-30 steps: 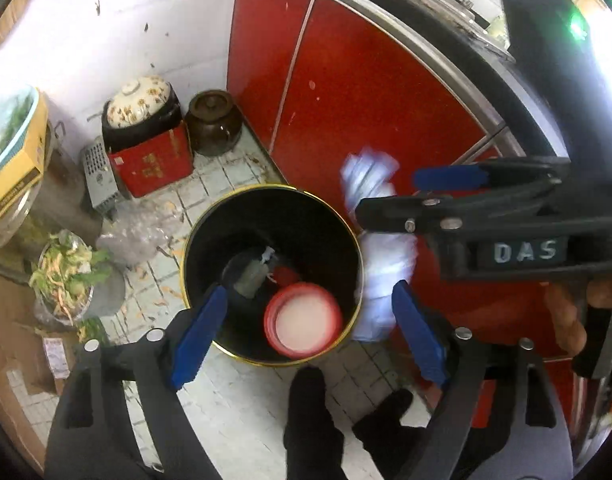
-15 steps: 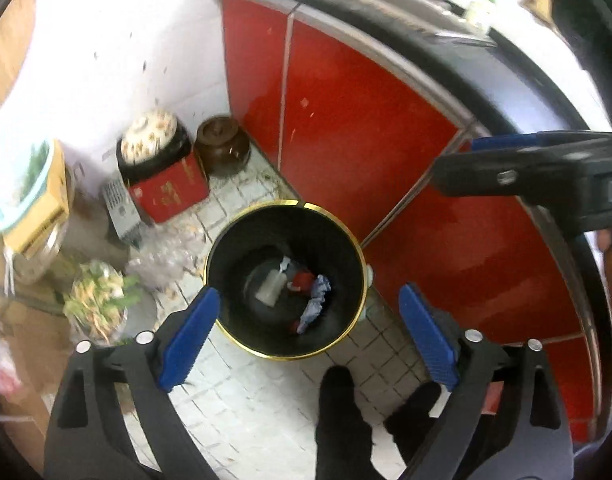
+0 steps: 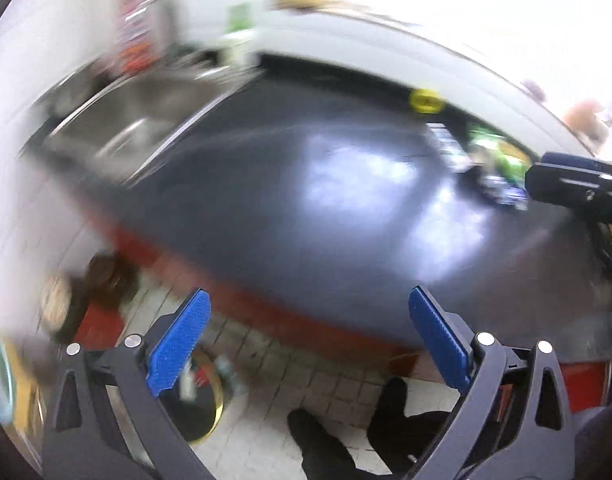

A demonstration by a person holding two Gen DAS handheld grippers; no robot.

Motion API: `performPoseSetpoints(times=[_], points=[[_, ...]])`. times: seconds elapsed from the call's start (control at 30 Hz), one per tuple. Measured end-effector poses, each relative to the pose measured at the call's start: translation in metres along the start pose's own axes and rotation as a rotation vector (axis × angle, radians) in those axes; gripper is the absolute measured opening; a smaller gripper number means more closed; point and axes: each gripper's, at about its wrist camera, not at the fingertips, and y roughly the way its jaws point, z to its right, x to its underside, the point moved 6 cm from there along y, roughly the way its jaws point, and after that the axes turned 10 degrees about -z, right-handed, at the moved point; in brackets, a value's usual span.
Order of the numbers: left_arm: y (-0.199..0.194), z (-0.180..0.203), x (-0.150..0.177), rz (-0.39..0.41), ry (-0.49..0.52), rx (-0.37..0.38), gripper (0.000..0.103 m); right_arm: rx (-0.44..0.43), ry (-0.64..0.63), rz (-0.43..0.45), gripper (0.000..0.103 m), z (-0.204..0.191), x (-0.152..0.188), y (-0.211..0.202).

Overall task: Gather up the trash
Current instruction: 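Open both tools to drop lid and foil into the bin, return, then grasp crumpled foil ball with the left tool while the right tool grasps the clear plastic cup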

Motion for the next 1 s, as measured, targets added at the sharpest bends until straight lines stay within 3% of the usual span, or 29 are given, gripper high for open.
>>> performPoseSetpoints(times=[0.1, 0.23, 0.4, 0.63, 1.0], points=[[0.004, 0.072, -0.034, 0.012, 0.111, 0.084, 0.096, 0.076, 0.152, 0.039, 0.096, 0.074, 0.023, -0.029], [0.009, 0.143, -0.057, 0.009, 0.209, 0.151, 0.096, 0.175, 0.328, 0.089, 0.096, 0.157, 0.062, -0.069], [0.016, 0.207, -0.067, -0.008, 0.3, 0.191, 0.096, 0.209, 0.471, 0.129, 0.096, 0.212, 0.104, -0.094], [0.022, 0.24, -0.069, -0.025, 0.336, 0.17, 0.096, 0.223, 0.538, 0.138, 0.096, 0.249, 0.131, -0.102], [0.056, 0.257, -0.09, -0.065, 0.282, 0.145, 0.096, 0.21, 0.537, 0.127, 0.096, 0.287, 0.124, -0.094]])
